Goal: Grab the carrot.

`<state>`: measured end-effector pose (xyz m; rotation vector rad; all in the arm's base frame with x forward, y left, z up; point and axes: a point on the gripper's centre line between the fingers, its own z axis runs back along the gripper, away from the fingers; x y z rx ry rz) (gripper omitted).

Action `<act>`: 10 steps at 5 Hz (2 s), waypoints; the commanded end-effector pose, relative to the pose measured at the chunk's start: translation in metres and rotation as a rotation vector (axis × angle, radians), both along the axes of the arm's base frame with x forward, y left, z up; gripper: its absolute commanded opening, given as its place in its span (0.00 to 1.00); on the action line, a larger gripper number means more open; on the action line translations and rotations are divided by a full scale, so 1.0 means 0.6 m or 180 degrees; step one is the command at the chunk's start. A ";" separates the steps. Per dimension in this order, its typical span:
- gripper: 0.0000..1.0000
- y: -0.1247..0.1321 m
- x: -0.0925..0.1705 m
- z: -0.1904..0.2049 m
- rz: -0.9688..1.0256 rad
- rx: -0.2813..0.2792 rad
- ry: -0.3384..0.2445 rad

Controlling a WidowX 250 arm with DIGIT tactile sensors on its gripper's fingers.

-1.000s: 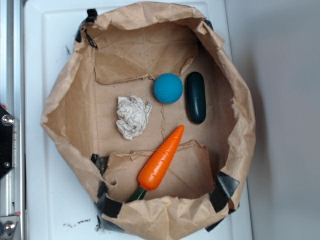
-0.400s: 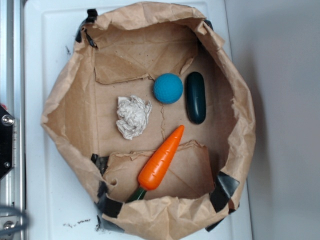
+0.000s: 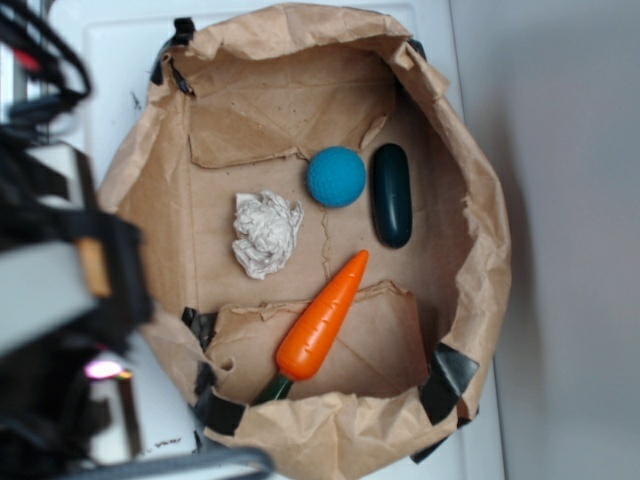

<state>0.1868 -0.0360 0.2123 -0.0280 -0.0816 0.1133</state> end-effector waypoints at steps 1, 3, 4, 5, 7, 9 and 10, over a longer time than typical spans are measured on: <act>1.00 0.019 0.044 -0.024 0.0266 -0.0056 0.0022; 1.00 0.019 0.044 -0.024 0.0266 -0.0056 0.0022; 1.00 0.019 0.044 -0.024 0.0266 -0.0056 0.0022; 1.00 0.023 0.060 -0.046 0.0658 -0.0159 0.0134; 1.00 0.042 0.115 -0.080 0.1418 -0.0472 0.0110; 1.00 0.026 0.130 -0.201 0.1668 0.0016 -0.0120; 1.00 0.002 0.140 -0.235 0.1638 0.0139 -0.0120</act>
